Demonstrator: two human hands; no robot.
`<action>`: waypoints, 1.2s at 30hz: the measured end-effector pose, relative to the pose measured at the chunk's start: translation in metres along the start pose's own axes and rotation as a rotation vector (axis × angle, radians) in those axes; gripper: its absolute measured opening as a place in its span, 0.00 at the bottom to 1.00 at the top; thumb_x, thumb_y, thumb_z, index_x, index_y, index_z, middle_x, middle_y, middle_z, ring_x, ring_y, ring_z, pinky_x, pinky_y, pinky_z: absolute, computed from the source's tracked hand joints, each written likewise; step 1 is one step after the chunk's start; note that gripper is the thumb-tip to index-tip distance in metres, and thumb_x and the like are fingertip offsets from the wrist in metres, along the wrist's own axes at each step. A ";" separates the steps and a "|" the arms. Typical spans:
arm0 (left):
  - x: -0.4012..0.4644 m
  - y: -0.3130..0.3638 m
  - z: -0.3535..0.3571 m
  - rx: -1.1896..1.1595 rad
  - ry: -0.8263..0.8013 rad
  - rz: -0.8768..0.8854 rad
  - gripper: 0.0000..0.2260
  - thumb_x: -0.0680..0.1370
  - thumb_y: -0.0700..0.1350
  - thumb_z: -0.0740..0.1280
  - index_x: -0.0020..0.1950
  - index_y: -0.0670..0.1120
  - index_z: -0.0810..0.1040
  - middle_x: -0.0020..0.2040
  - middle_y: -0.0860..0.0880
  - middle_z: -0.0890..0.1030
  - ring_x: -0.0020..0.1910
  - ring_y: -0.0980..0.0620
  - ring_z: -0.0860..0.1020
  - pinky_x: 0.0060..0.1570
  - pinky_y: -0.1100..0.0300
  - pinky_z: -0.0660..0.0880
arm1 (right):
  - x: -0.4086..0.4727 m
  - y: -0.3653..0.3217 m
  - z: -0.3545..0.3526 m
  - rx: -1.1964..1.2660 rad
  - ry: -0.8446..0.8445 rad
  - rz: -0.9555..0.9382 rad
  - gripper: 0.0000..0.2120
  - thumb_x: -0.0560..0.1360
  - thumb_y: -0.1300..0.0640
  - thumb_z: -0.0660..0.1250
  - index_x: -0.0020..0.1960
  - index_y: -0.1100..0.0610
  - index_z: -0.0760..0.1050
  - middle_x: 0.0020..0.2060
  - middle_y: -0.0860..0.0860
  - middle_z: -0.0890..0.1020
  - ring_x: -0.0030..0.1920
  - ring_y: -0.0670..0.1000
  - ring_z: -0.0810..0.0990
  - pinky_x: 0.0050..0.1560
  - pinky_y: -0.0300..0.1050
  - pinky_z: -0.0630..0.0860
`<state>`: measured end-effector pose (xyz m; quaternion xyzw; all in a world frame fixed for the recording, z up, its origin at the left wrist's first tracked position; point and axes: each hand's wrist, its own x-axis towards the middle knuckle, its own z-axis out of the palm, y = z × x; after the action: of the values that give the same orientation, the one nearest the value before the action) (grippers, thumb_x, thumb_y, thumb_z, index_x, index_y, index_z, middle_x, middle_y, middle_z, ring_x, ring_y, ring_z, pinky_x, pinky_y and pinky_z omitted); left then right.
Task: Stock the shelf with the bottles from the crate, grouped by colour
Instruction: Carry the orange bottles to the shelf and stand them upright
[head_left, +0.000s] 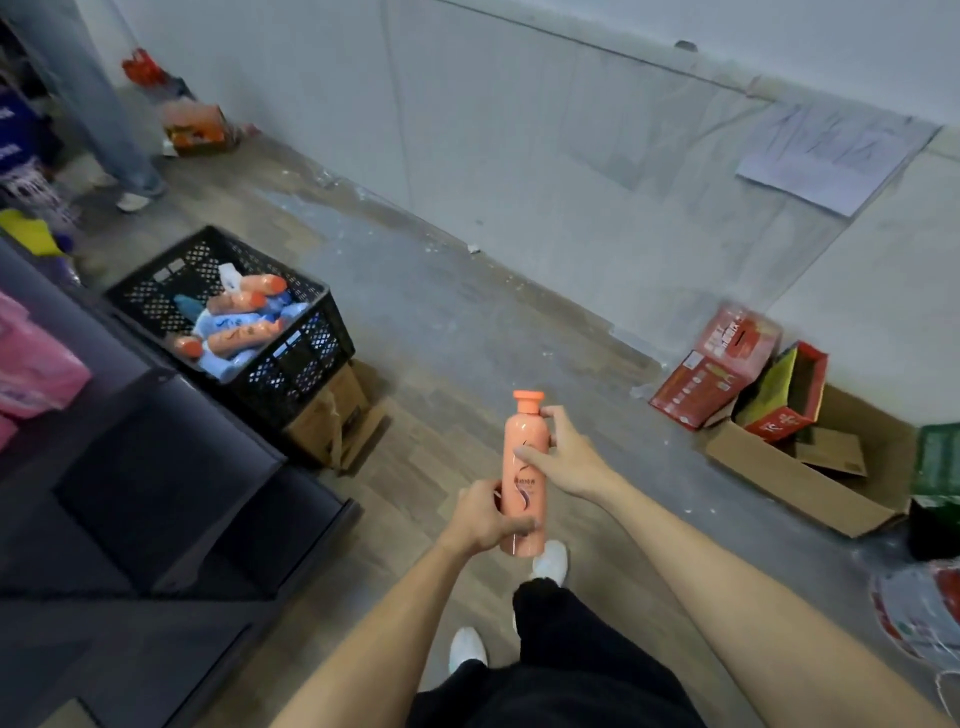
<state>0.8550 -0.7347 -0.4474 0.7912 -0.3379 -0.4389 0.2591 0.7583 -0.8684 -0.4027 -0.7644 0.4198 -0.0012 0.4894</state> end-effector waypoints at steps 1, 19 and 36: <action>0.018 0.005 -0.007 0.003 0.007 -0.007 0.18 0.67 0.51 0.78 0.53 0.48 0.81 0.43 0.54 0.81 0.41 0.57 0.79 0.37 0.70 0.72 | 0.021 -0.004 -0.006 0.002 -0.014 -0.009 0.25 0.76 0.53 0.71 0.68 0.53 0.64 0.51 0.50 0.79 0.52 0.50 0.78 0.46 0.38 0.68; 0.281 0.131 -0.184 -0.080 0.316 -0.166 0.19 0.66 0.56 0.78 0.53 0.50 0.79 0.44 0.56 0.80 0.42 0.58 0.78 0.37 0.70 0.71 | 0.378 -0.141 -0.117 -0.108 -0.243 -0.251 0.26 0.74 0.50 0.72 0.67 0.51 0.65 0.54 0.53 0.81 0.54 0.54 0.81 0.54 0.47 0.76; 0.516 0.117 -0.431 -0.185 0.374 -0.134 0.21 0.66 0.56 0.78 0.54 0.49 0.81 0.45 0.53 0.83 0.45 0.55 0.79 0.45 0.64 0.74 | 0.666 -0.331 -0.099 -0.238 -0.254 -0.317 0.25 0.75 0.51 0.72 0.67 0.52 0.64 0.51 0.52 0.81 0.54 0.55 0.81 0.59 0.54 0.76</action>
<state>1.3926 -1.1535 -0.4256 0.8524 -0.1891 -0.3298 0.3590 1.3613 -1.3147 -0.3756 -0.8671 0.2266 0.0673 0.4384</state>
